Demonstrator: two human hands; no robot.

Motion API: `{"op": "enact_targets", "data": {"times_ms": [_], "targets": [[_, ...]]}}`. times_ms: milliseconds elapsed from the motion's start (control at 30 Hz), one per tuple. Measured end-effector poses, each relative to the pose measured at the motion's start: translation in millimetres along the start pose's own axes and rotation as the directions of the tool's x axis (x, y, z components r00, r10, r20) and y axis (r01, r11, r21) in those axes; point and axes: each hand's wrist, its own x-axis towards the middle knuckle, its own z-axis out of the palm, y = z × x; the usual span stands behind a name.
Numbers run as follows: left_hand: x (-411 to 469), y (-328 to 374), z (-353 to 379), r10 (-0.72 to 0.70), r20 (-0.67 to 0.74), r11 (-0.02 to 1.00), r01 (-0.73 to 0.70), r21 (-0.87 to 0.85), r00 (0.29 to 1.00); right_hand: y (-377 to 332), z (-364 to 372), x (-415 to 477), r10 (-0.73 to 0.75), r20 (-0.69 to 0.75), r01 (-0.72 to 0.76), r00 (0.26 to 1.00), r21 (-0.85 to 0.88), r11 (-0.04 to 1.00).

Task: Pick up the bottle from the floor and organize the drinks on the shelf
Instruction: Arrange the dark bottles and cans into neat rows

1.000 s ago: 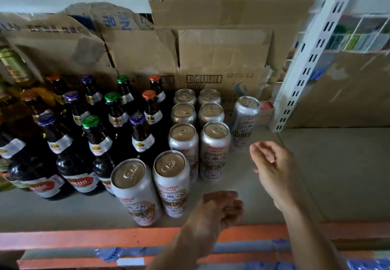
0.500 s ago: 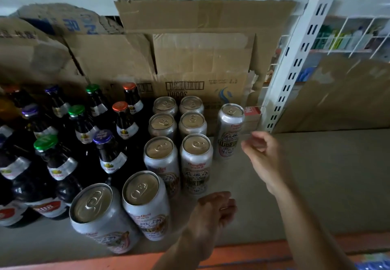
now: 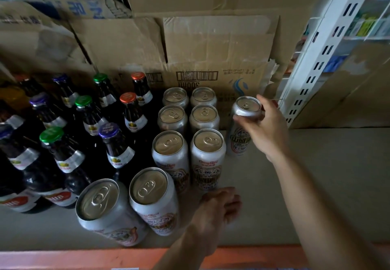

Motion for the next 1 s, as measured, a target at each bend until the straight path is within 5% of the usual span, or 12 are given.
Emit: {"op": "enact_targets", "data": {"times_ms": [367, 633, 1000], "targets": [[-0.5, -0.4, -1.2, -0.019, 0.022, 0.999, 0.018, 0.039, 1.000, 1.6, -27.6, -33.8, 0.007, -0.086, 0.002, 0.996, 0.103, 0.995], [-9.8, -5.3, 0.4, 0.036, 0.060, 0.999, -0.038, 0.034, 0.998, 9.7, -43.8, -64.5, 0.144, -0.118, -0.086, 0.982, 0.401, 0.912], [-26.2, -19.9, -17.8, 0.054, 0.085, 0.997, -0.058, 0.048, 0.995, -5.5, -58.3, -93.8, 0.187, -0.113, -0.131, 0.976, 0.385, 0.914]]}}
